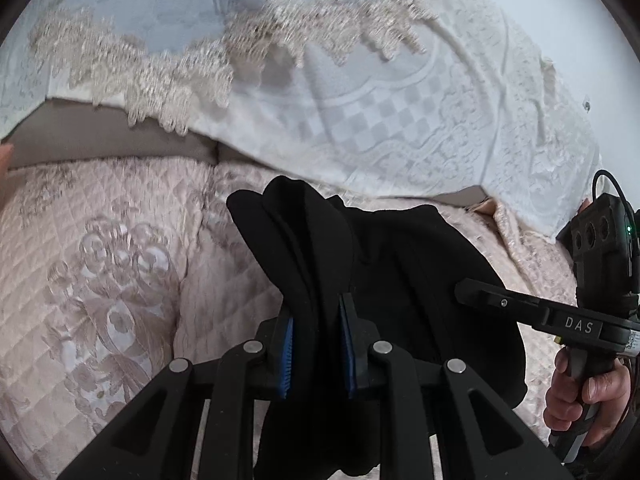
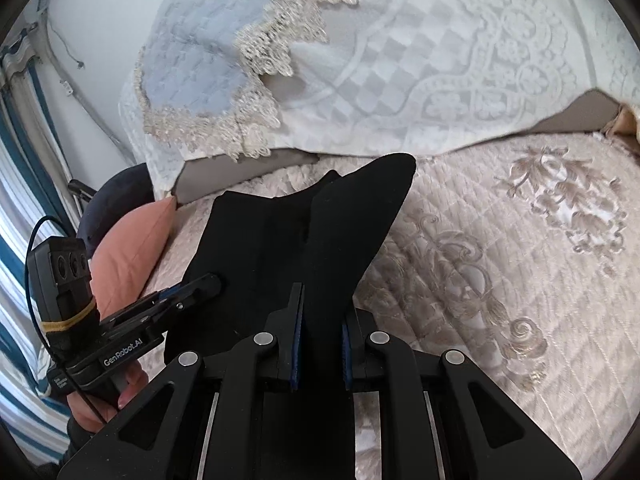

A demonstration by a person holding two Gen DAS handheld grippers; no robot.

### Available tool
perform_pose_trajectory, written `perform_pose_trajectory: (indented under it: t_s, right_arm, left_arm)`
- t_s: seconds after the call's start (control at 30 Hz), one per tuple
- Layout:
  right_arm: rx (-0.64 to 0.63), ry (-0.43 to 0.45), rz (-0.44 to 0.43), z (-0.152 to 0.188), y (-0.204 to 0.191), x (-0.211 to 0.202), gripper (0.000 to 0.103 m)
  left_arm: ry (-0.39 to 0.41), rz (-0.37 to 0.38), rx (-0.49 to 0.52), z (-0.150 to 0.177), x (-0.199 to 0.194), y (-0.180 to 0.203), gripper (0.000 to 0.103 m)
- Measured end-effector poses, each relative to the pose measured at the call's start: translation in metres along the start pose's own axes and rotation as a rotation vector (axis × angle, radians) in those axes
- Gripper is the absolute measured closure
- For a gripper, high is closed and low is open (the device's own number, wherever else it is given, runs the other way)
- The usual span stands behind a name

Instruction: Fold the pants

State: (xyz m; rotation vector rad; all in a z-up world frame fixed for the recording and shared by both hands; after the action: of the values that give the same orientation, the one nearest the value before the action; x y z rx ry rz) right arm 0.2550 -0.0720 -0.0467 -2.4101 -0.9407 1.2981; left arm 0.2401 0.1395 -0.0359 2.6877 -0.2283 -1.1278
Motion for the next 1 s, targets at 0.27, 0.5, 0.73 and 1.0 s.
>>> perform_pose_trajectory:
  t_s: [0.27, 0.5, 0.73, 1.0]
  right_arm:
    - [0.069, -0.077, 0.042, 0.014, 0.037, 0.031, 0.084]
    - [0.04, -0.059, 0.135, 0.015, 0.038, 0.022, 0.063]
    - [-0.122, 0.028, 0.191, 0.029, 0.006, -0.012, 0.063]
    - [-0.234, -0.048, 0.238, 0.067, -0.007, 0.02, 0.071]
  left_arm:
    - [-0.031, 0.011, -0.069, 0.02, 0.021, -0.026, 0.078]
    - [-0.035, -0.039, -0.048, 0.022, 0.016, -0.026, 0.073]
    - [0.066, -0.135, -0.057, 0.018, -0.026, -0.028, 0.074]
    - [0.0, -0.053, 0.024, 0.051, -0.023, 0.013, 0.074]
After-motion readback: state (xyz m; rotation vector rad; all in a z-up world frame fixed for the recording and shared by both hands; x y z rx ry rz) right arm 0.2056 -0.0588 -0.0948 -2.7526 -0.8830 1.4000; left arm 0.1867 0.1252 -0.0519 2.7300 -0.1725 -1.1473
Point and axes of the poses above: each gripper's, at about its wrist camera, not at the fingertips, and x roughly the way its jaws point, y to its right, z to its underside, the point moved 5 cm from there along x, roughly the way its jaws point
